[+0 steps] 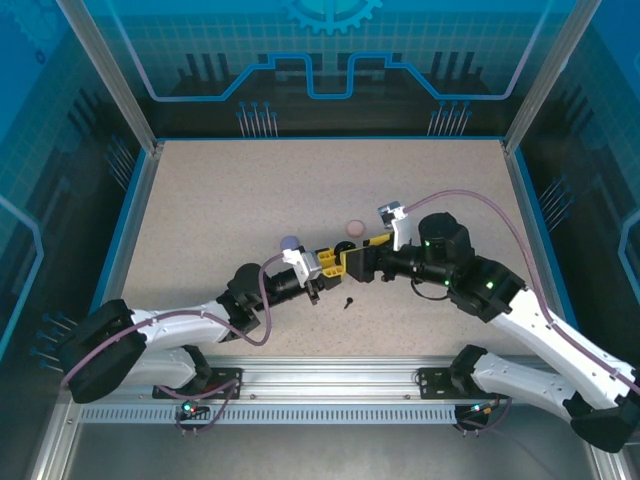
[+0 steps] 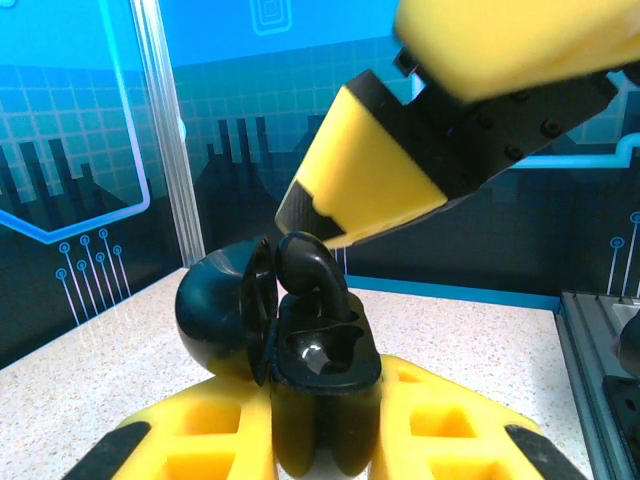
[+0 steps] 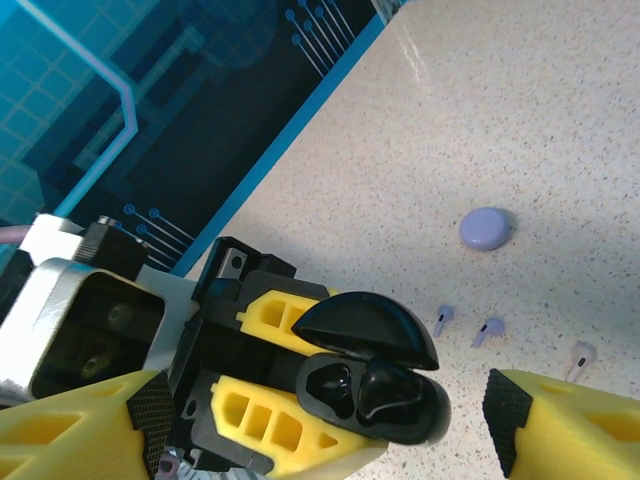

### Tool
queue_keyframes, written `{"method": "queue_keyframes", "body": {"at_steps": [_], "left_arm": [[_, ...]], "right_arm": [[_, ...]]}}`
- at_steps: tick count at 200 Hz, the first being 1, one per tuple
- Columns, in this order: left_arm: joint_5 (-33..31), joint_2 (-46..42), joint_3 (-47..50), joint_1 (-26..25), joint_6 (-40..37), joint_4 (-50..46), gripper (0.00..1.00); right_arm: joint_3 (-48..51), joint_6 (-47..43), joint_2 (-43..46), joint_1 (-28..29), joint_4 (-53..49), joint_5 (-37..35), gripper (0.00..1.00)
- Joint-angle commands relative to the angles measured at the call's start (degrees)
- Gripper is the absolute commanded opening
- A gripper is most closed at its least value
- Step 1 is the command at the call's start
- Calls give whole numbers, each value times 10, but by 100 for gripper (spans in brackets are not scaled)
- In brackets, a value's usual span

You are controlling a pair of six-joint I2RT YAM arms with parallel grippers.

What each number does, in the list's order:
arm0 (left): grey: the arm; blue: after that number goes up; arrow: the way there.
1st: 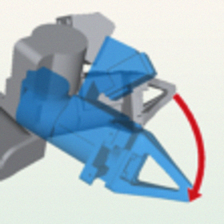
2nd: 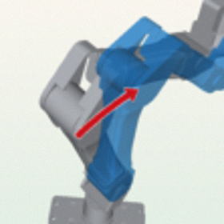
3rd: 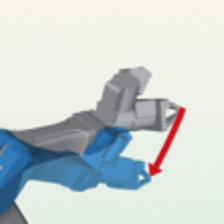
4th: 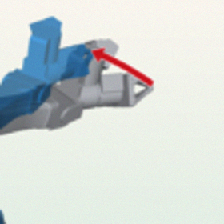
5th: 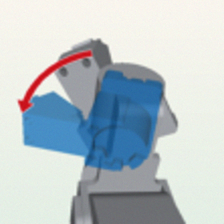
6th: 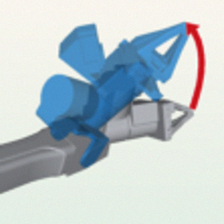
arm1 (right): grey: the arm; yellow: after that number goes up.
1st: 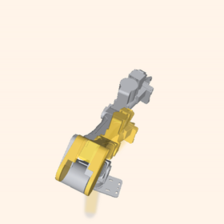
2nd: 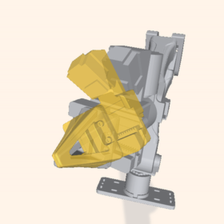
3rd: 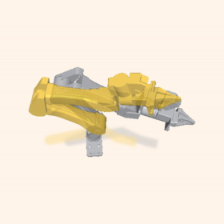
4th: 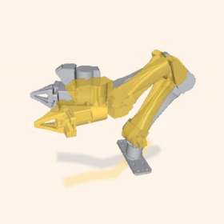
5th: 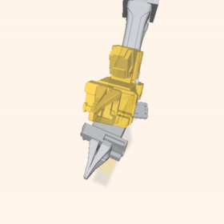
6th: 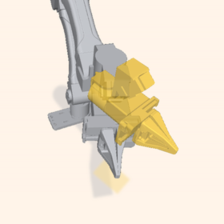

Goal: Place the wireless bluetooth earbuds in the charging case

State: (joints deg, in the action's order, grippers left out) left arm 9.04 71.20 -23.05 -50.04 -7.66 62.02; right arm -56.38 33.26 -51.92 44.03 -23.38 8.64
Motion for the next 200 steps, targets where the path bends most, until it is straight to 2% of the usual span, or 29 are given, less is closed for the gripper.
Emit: {"method": "queue_keyframes", "body": {"at_steps": [1,70,141,200], "left_arm": [[14,-12,-1,-1,-5,24,0],[11,-5,-3,-1,2,24,0],[3,-1,-6,-1,3,20,0],[1,7,-9,-1,3,20,0]], "right_arm": [[-21,-8,-10,-5,16,20,84],[-24,-14,-16,-3,22,32,82],[-23,-16,-9,-2,7,34,72],[-19,-14,-4,1,0,29,68]]}}
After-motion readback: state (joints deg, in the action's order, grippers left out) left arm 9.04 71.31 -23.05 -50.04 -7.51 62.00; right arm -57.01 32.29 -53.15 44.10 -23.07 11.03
